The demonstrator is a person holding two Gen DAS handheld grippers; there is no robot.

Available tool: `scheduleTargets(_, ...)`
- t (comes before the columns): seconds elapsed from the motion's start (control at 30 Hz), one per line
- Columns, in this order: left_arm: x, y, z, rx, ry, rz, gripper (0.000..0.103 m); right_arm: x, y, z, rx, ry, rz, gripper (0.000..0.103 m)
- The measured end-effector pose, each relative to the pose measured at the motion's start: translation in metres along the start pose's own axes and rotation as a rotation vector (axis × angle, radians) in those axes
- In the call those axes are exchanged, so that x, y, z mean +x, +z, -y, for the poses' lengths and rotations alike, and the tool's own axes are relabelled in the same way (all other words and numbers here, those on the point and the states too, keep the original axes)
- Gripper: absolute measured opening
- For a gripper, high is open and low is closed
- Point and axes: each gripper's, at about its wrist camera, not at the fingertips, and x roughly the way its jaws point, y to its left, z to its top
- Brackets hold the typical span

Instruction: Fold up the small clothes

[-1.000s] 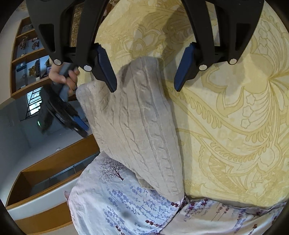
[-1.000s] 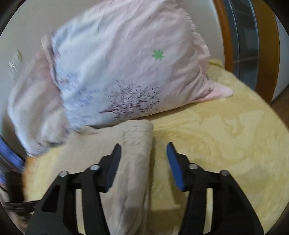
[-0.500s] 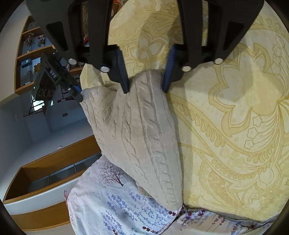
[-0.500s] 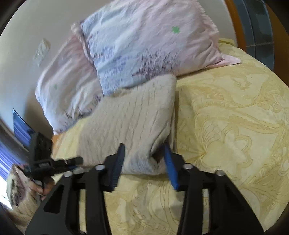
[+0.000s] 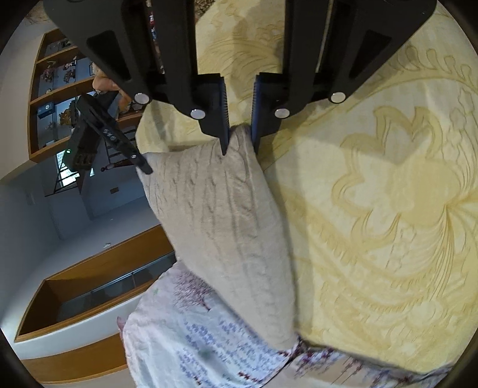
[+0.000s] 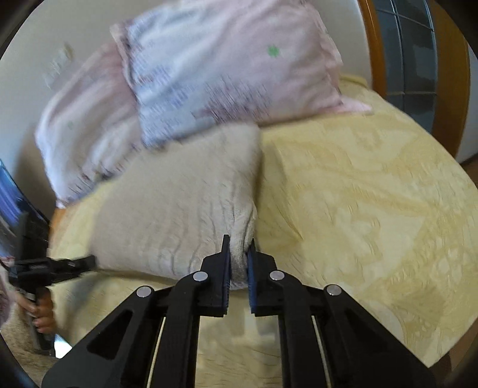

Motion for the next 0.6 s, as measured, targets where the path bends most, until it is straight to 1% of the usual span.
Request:
scheduleTargets(0.03, 0.003, -0.001, -0.004, -0.011, 0.004, -0.008, 0.013, 0.008, -0.003, 0.003, 0.014, -0.007, -0.024, 0.010)
scheduleTargets(0.1, 0.004, -0.001, -0.005, -0.014, 0.005, -0.014, 0.014, 0.010, -0.004, 0.008, 0.037, 0.009, -0.032, 0.010)
scheduleTargets(0.17, 0.002, 0.000, -0.001, 0.003, 0.009, -0.018, 0.016, 0.006, -0.001, 0.009, 0.047, 0.030, -0.042, 0.011)
scheduleTargets(0.2, -0.001, 0.001, 0.002, 0.017, 0.008, -0.019, 0.019, 0.003, 0.000, 0.009, 0.057, 0.045, -0.045, 0.013)
scheduleTargets(0.23, -0.005, 0.001, 0.004, 0.024, 0.011, -0.013, 0.020, -0.002, 0.003, 0.011, 0.070, 0.068, -0.045, 0.020)
scheduleTargets(0.27, -0.009, 0.001, 0.006, 0.033, 0.013, -0.006, 0.028, -0.006, 0.007, 0.013, 0.086, 0.078, -0.040, 0.025)
scheduleTargets(0.3, -0.013, 0.004, 0.009, 0.041, 0.012, 0.002, 0.040, -0.011, 0.011, 0.016, 0.105, 0.090, -0.026, 0.034)
scheduleTargets(0.33, -0.019, 0.007, 0.011, 0.049, 0.016, 0.025, 0.046, -0.015, 0.017, 0.020, 0.133, 0.118, -0.002, 0.043)
scheduleTargets(0.37, -0.023, 0.011, 0.013, 0.056, 0.029, 0.048, 0.053, -0.017, 0.024, 0.024, 0.160, 0.140, 0.013, 0.046)
scheduleTargets(0.43, -0.025, 0.021, 0.016, 0.056, 0.056, 0.070, 0.058, -0.009, 0.037, 0.030, 0.204, 0.178, 0.010, 0.047)
scheduleTargets(0.47, -0.023, 0.026, 0.017, 0.050, 0.064, 0.073, 0.063, -0.003, 0.043, 0.032, 0.222, 0.194, 0.002, 0.047)
scheduleTargets(0.5, -0.022, 0.028, 0.017, 0.047, 0.069, 0.075, 0.066, 0.007, 0.050, 0.035, 0.243, 0.204, -0.020, 0.047)
scheduleTargets(0.6, -0.013, 0.038, 0.018, 0.042, 0.102, 0.078, 0.070, 0.029, 0.059, 0.037, 0.280, 0.211, -0.063, 0.047)
